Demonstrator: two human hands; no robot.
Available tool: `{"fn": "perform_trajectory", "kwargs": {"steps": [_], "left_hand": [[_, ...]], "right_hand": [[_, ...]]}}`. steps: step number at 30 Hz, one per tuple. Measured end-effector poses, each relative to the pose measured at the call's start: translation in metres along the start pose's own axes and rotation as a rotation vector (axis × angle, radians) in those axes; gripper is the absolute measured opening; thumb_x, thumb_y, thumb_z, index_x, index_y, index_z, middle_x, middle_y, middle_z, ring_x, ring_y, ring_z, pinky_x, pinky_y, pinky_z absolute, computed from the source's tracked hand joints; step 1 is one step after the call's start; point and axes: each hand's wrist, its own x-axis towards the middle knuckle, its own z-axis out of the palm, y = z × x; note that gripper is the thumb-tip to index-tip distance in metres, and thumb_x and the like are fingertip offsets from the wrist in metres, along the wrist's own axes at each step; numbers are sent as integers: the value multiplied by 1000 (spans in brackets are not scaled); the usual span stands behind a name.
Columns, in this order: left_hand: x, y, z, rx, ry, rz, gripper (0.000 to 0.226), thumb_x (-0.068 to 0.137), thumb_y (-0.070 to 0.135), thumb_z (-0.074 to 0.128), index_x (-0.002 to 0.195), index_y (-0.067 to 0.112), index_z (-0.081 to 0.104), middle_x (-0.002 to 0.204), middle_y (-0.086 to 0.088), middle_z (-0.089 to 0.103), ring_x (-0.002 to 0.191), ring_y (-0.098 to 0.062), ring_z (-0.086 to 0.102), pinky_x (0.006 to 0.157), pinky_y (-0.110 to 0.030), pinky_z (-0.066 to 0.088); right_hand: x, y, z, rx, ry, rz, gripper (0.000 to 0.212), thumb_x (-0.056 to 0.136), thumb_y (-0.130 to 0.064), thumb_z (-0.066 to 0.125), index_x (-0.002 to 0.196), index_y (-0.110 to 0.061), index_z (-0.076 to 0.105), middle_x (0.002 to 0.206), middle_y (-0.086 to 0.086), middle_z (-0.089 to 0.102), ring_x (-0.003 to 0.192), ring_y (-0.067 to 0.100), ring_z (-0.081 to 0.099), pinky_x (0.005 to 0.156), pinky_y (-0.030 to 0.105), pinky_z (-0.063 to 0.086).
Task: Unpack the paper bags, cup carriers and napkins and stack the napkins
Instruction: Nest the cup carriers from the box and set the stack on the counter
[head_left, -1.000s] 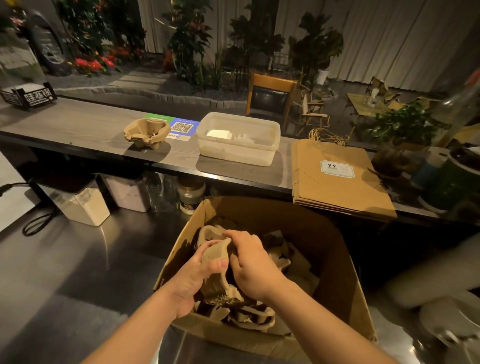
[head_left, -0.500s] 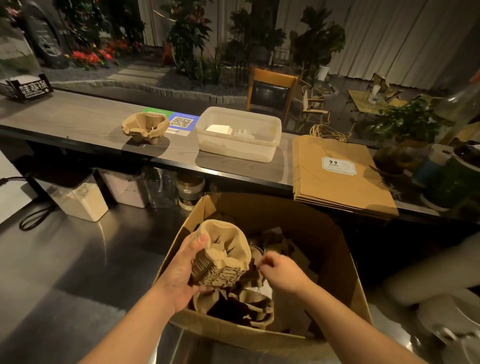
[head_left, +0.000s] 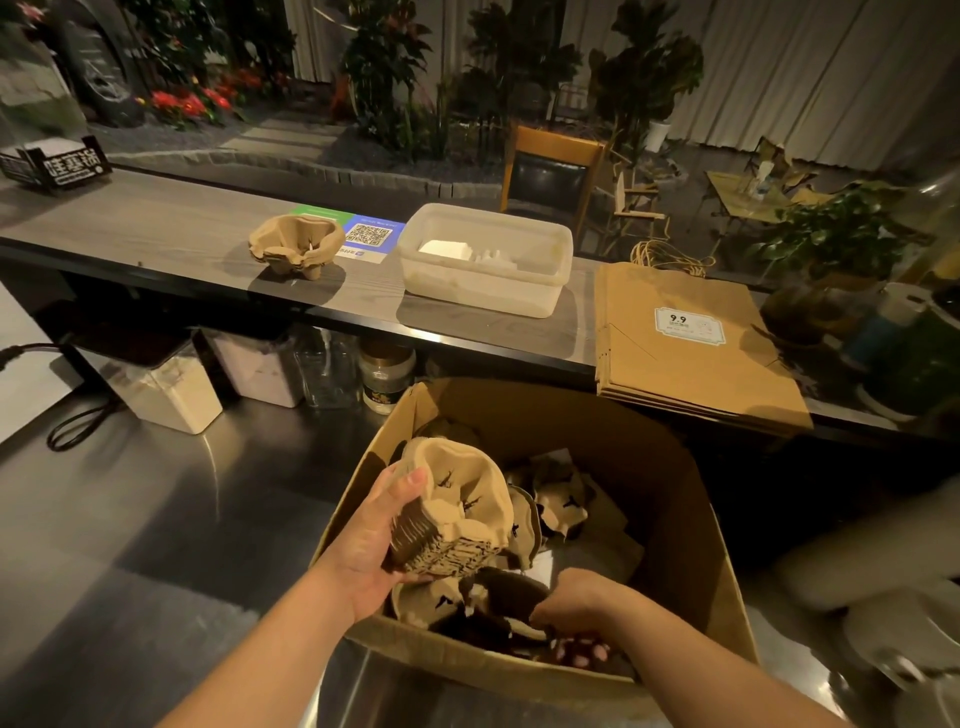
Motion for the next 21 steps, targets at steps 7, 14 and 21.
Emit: {"fn": "perform_trajectory", "kwargs": {"steps": [7,14,21], "left_hand": [[0,1,-1,17,10,9,115,39,75,91,140,35,56,130,-8,71,123,-38,65,90,-57,59],[-1,2,1,-4,5,12,115,35,73,93,138,37,57,130,-10,71,123,-41,63,90,-61,58],[-3,3,4,-25,13,30,121,25,74,94,135,36,60,124,-7,74,120,-39,64,80,-52,60]], "right_hand": [[0,4,-3,114,55,-3,14,95,-13,59,108,-7,61,109,14,67,72,17,66,55,23,55],[-5,15,-8,283,140,-161,22,101,-21,52,122,-16,51,113,10,62,88,19,67,61,25,56],[-19,24,-18,612,251,-290,42,104,-26,47,144,-15,44,108,10,67,90,21,65,69,31,51]]}}
